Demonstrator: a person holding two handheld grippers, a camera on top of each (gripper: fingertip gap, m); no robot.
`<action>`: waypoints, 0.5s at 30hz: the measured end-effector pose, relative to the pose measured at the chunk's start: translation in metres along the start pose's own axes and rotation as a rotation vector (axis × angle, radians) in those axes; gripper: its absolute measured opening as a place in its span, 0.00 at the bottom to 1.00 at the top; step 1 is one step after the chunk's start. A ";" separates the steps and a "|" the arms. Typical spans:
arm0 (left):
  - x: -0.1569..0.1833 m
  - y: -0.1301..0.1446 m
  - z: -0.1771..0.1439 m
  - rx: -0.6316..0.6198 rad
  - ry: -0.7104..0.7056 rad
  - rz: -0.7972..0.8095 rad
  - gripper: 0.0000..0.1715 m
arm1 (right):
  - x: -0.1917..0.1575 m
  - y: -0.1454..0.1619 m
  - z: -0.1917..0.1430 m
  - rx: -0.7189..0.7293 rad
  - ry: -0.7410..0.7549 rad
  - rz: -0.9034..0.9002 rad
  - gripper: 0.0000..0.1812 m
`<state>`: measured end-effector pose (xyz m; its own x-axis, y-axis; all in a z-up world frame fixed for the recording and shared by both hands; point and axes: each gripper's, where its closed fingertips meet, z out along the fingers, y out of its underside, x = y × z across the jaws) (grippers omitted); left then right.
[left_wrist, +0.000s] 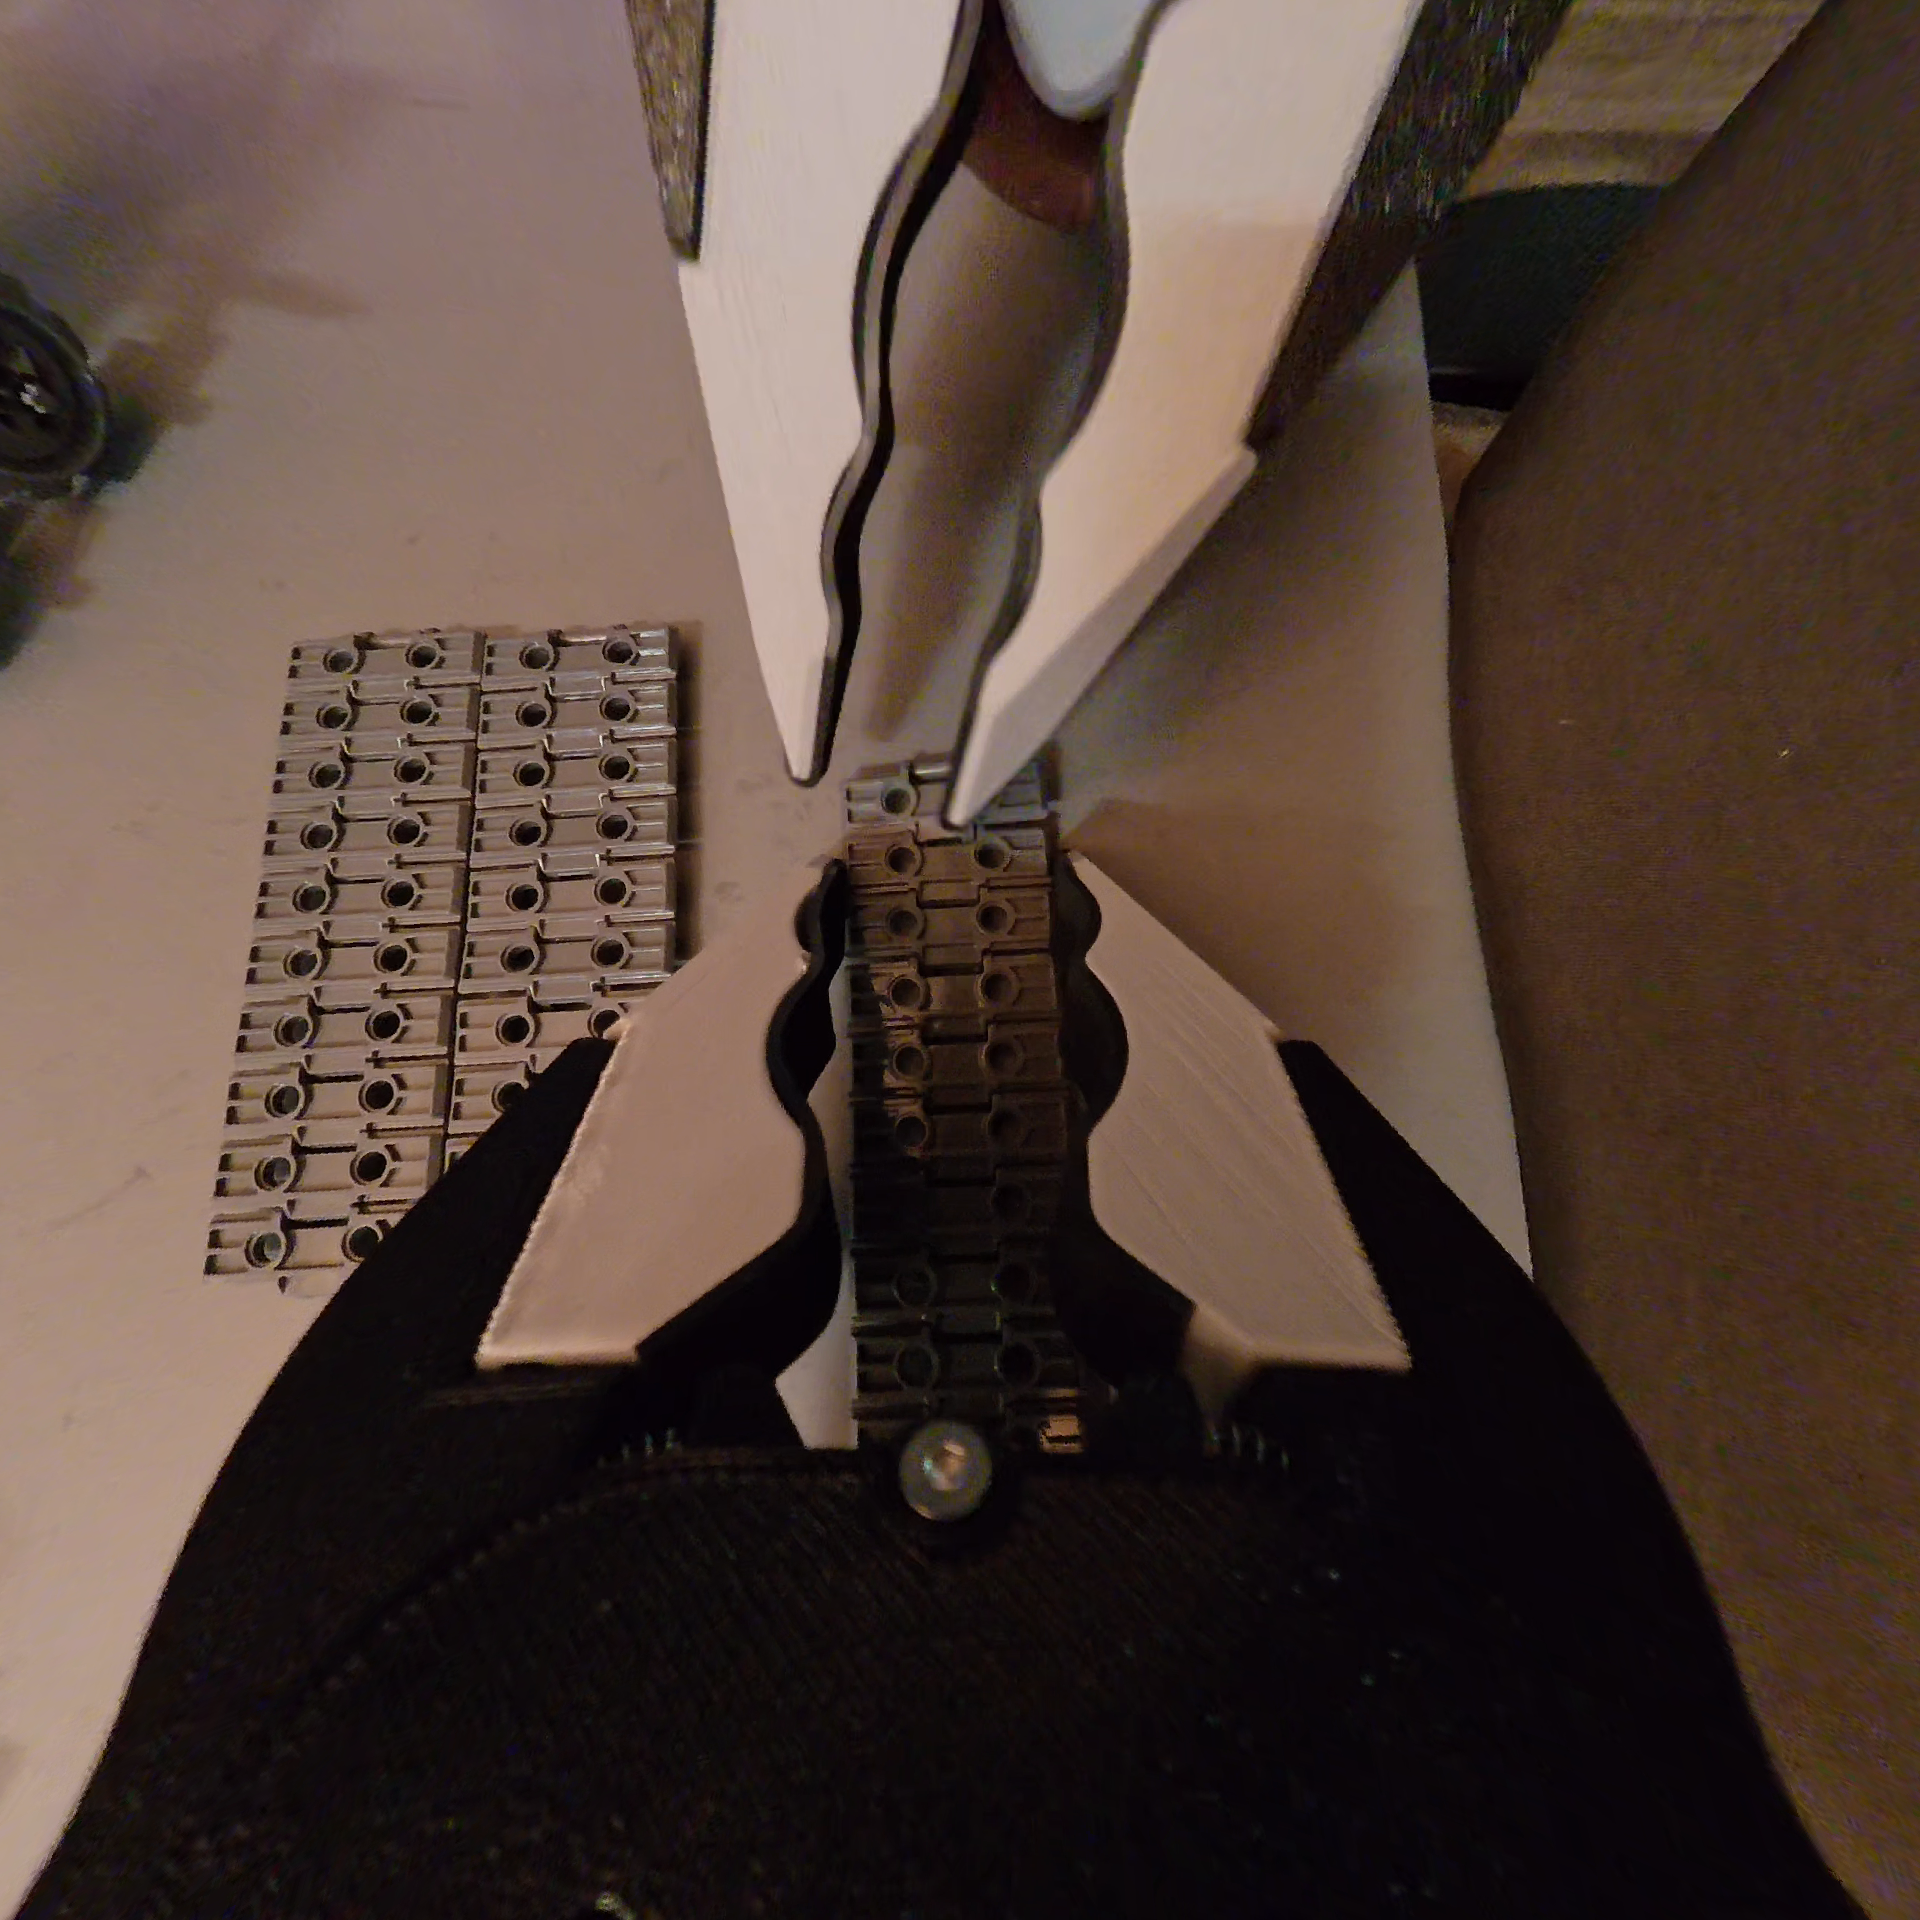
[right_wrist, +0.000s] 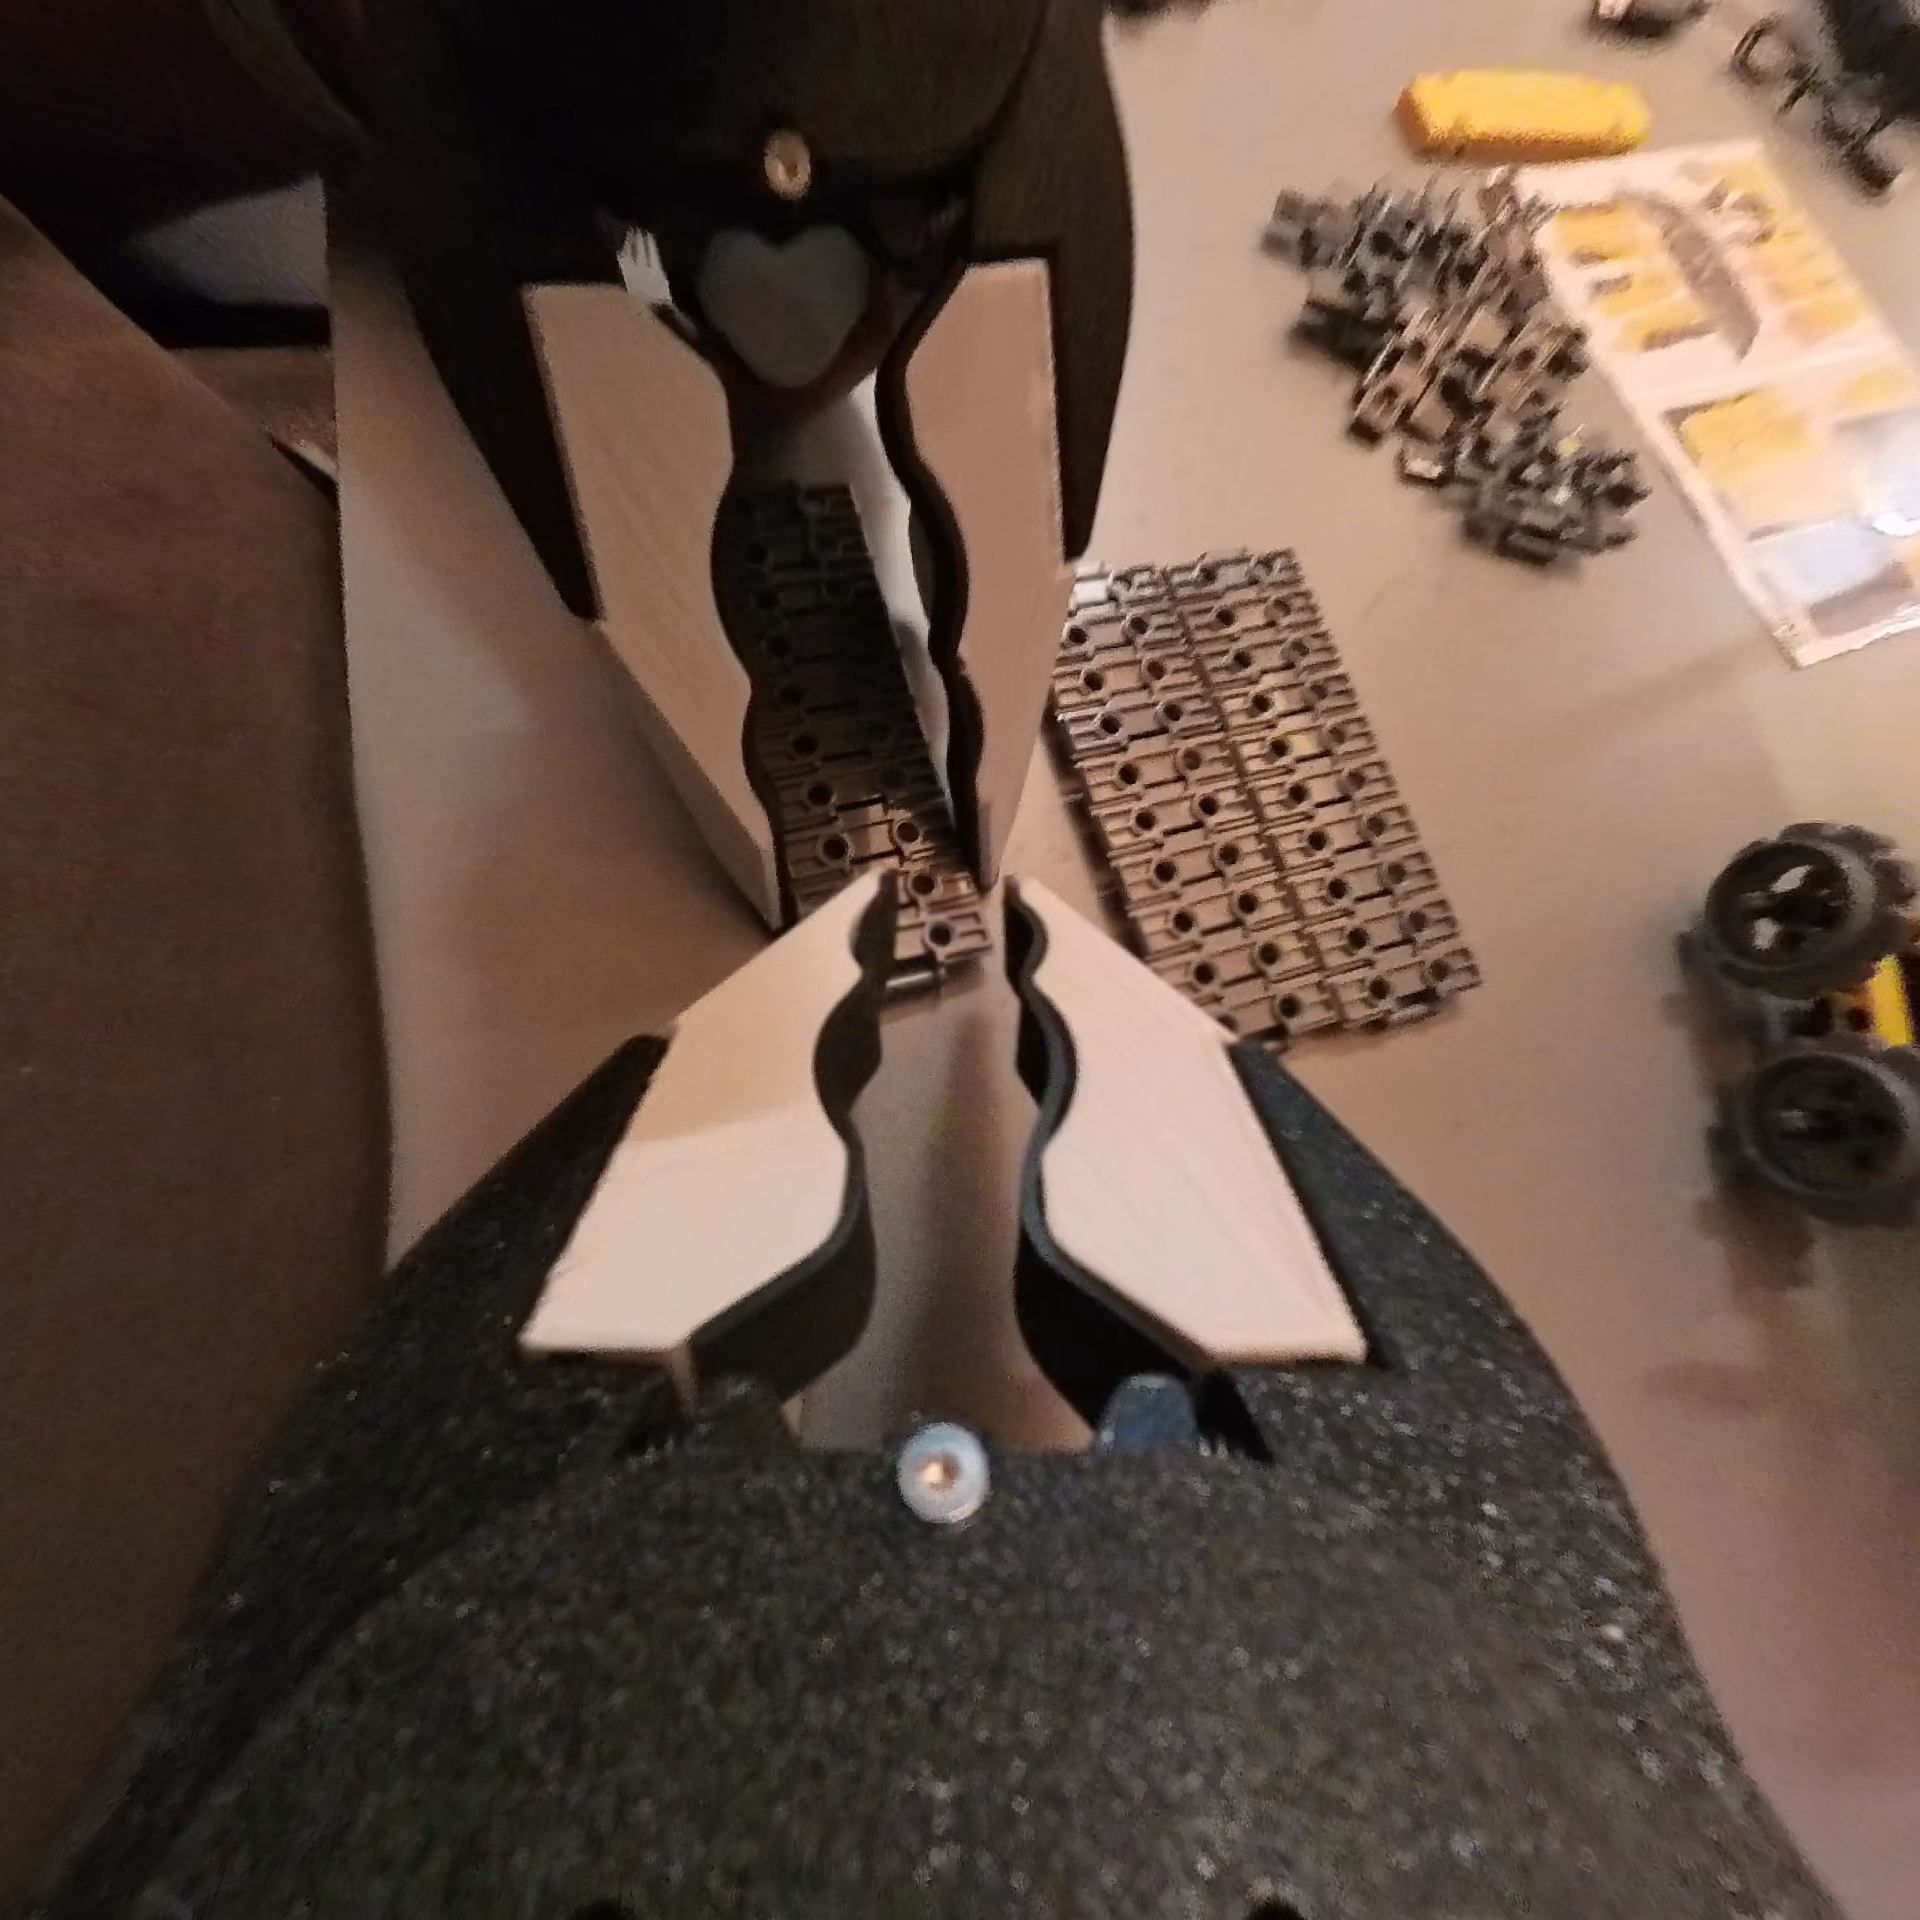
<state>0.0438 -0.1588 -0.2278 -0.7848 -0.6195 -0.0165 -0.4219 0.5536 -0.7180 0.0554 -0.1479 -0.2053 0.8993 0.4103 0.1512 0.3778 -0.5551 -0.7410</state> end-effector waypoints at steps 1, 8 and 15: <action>0.000 0.000 0.000 0.000 0.001 -0.001 0.22 | 0.002 -0.004 -0.003 0.030 0.000 0.002 0.04; 0.000 0.000 0.000 0.000 0.005 -0.007 0.22 | -0.001 -0.001 -0.005 0.006 -0.084 0.023 0.00; 0.000 0.000 0.000 0.001 0.012 -0.015 0.22 | -0.014 0.012 0.002 -0.101 -0.145 0.065 0.00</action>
<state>0.0438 -0.1586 -0.2279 -0.7838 -0.6209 0.0030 -0.4334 0.5436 -0.7188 0.0468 -0.1587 -0.2180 0.8844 0.4667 0.0039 0.3463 -0.6507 -0.6758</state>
